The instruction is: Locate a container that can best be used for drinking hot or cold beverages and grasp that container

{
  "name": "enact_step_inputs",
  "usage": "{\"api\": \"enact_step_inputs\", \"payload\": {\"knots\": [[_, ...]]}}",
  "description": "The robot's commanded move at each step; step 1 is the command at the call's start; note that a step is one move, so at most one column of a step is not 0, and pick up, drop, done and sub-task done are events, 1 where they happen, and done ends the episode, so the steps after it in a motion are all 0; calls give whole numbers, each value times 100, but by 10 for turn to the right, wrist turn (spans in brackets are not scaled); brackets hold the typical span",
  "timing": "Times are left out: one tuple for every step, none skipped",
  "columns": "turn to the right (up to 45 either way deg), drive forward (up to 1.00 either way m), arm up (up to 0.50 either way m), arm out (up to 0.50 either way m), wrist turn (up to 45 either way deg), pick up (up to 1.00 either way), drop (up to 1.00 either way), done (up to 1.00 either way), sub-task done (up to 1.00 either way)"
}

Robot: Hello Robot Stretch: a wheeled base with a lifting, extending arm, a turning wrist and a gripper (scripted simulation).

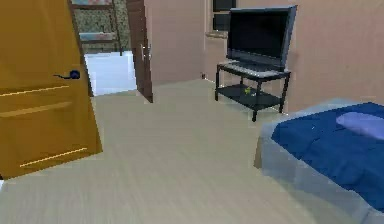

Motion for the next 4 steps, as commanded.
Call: {"api": "enact_step_inputs", "payload": {"knots": [[450, 0, 0, 0, 0, 0, 0, 0, 0], [150, 0, 0, 0, 0, 0, 0, 0, 0], [0, 20, 0, 0, 0, 0, 0, 0, 0], [-450, 0, 0, 0, 0, 0, 0, 0, 0]]}}
